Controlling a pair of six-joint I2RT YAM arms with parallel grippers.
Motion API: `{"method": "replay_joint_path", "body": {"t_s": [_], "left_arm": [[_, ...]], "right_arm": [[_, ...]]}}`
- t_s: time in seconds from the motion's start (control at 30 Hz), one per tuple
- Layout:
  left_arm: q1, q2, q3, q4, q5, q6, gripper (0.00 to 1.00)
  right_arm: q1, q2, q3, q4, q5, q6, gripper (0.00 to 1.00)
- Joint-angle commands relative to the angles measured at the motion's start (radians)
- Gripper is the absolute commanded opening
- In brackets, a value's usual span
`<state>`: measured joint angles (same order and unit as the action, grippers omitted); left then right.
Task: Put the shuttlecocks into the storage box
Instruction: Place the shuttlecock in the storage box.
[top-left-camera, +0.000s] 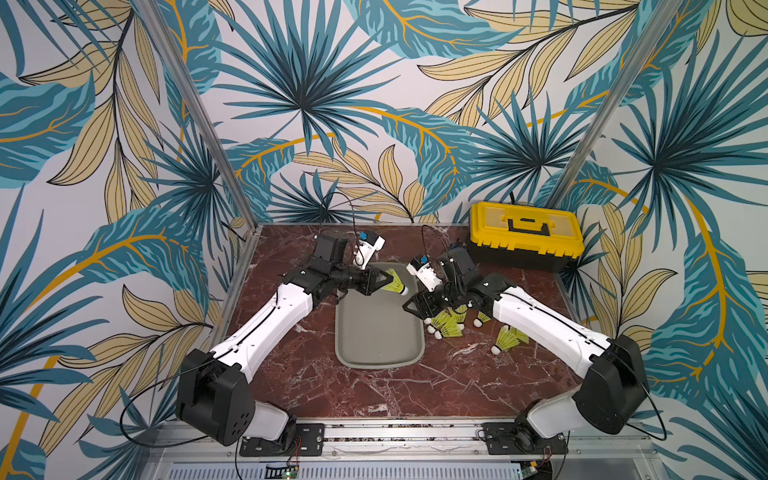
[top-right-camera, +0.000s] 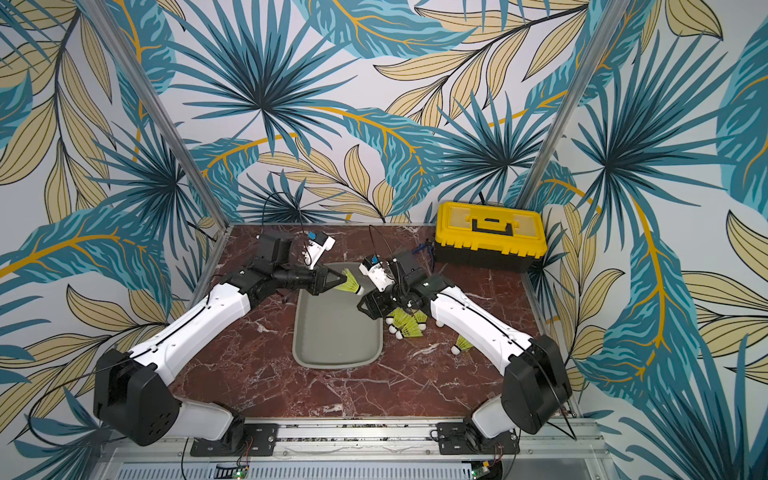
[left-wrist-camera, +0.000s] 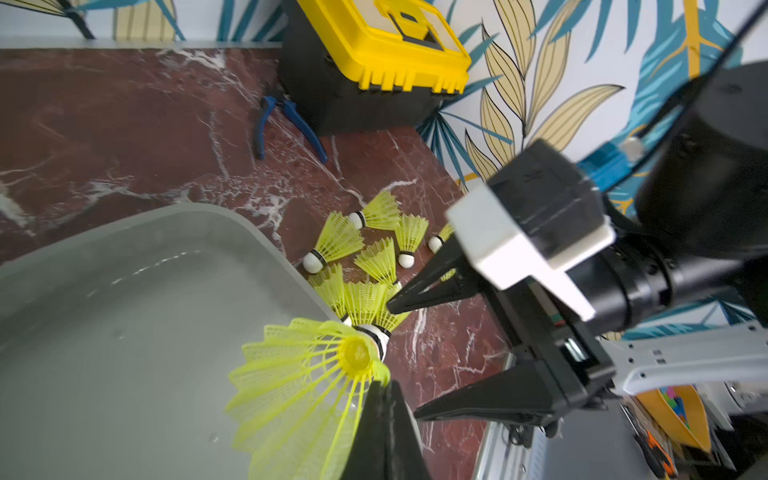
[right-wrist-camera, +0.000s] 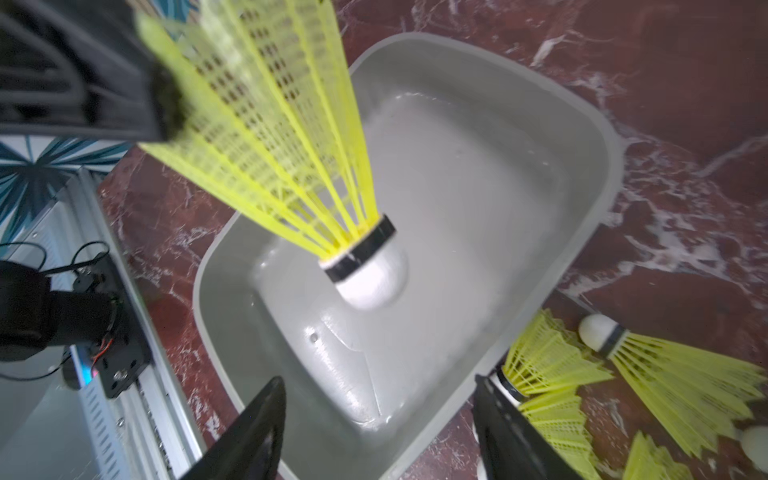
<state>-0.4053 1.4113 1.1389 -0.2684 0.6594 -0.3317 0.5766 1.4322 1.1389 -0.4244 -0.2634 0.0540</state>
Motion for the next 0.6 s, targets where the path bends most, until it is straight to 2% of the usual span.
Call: {"method": "replay_joint_path", "body": {"t_s": [0.0, 0.1, 0.2, 0.3, 0.57], "left_arm": [[-0.004, -0.010, -0.089, 0.259, -0.131, -0.212, 0.00], [-0.004, 0.028, -0.114, 0.301, -0.197, -0.280, 0.00], [-0.004, 0.088, -0.114, 0.326, -0.212, -0.323, 0.00], [-0.004, 0.153, -0.103, 0.346, -0.206, -0.344, 0.00], [-0.003, 0.311, -0.065, 0.416, -0.190, -0.398, 0.00]], "right_arm": [[0.004, -0.077, -0.086, 0.155, 0.164, 0.125, 0.72], [0.004, -0.143, -0.147, 0.197, 0.257, 0.171, 0.72], [0.005, -0.200, -0.193, 0.197, 0.375, 0.208, 0.72], [0.003, -0.245, -0.232, 0.231, 0.441, 0.223, 0.72], [0.003, -0.324, -0.289, 0.216, 0.483, 0.229, 0.72]]}}
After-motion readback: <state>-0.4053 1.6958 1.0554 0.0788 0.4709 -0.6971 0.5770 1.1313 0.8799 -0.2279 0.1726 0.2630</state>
